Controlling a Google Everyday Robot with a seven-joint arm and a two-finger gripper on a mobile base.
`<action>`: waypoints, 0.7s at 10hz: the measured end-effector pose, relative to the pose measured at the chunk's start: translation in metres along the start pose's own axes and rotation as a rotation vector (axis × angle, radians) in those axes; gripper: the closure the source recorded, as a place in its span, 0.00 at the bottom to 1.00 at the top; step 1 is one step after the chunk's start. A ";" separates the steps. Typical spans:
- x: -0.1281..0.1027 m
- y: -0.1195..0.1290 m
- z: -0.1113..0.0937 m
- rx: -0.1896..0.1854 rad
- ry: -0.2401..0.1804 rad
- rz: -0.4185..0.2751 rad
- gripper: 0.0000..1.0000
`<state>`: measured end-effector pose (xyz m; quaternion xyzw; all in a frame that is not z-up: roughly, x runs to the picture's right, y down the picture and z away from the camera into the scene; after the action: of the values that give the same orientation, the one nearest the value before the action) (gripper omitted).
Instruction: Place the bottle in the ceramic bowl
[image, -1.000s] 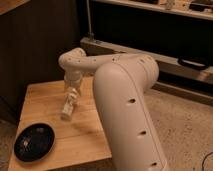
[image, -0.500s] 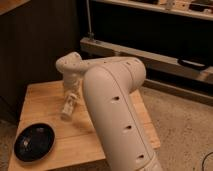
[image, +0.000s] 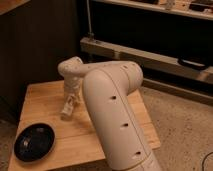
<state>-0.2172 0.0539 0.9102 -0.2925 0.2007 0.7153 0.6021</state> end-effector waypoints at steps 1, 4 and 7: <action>0.002 0.005 0.003 -0.005 0.005 -0.013 0.35; 0.006 0.014 0.010 -0.010 0.017 -0.038 0.35; 0.013 0.019 0.018 -0.001 0.039 -0.058 0.35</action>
<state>-0.2409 0.0715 0.9137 -0.3123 0.2038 0.6918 0.6183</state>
